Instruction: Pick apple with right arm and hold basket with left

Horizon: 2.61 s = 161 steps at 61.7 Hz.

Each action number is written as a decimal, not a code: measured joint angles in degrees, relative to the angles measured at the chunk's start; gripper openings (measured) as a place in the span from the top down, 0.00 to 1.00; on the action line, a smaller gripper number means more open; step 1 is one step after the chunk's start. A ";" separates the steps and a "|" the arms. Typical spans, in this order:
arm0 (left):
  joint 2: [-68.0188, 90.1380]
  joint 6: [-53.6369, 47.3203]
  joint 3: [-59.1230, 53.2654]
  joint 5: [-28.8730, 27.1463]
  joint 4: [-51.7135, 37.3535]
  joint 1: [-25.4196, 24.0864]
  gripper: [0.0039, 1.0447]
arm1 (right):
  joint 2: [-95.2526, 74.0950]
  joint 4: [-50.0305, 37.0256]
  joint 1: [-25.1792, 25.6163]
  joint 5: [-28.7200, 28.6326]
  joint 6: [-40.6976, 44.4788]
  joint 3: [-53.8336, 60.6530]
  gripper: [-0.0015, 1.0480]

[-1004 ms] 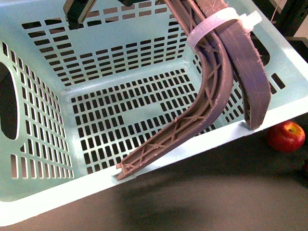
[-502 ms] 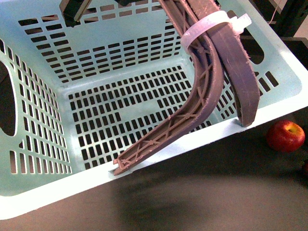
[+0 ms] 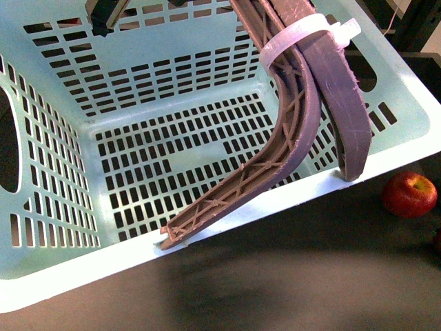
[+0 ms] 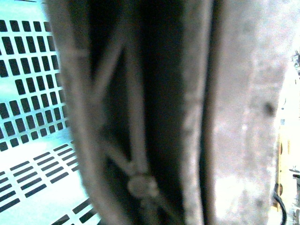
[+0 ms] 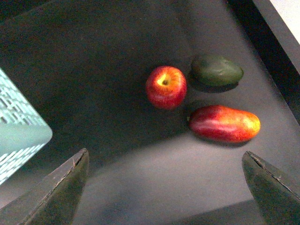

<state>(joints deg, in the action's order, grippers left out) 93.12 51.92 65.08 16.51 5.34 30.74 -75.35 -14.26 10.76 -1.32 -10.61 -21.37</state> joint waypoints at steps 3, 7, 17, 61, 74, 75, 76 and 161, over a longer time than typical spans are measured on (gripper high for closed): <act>0.00 -0.04 0.00 0.02 0.00 0.00 0.87 | -8.00 -4.15 -0.26 0.17 1.03 -2.67 0.08; 0.00 -0.02 0.00 0.02 0.00 0.00 0.87 | -15.76 -7.50 -0.52 0.92 1.70 -5.60 0.08; 0.00 0.00 0.00 0.04 0.00 0.00 0.87 | -33.18 -10.32 -1.31 3.15 2.49 -13.88 0.08; 0.00 -0.04 0.00 0.00 0.00 0.00 0.87 | -58.51 -3.82 -4.44 8.52 1.05 -37.05 0.08; 0.00 -0.04 0.00 0.02 0.00 0.00 0.87 | -62.03 -1.18 -4.39 8.83 0.74 -42.10 0.08; 0.00 -0.04 0.00 0.02 0.00 0.00 0.87 | -62.27 -0.96 -4.42 8.83 0.74 -42.45 0.08; 0.00 -0.04 0.00 0.02 0.00 0.00 0.87 | -62.77 -0.57 -4.42 8.87 0.74 -43.15 0.08; 0.00 -0.04 0.00 0.02 0.00 0.00 0.87 | -25.09 -0.90 -5.31 2.12 4.35 -28.55 0.24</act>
<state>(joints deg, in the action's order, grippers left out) 93.12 51.88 65.08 16.53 5.34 30.74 -100.44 -15.16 5.45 0.80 -6.26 -49.91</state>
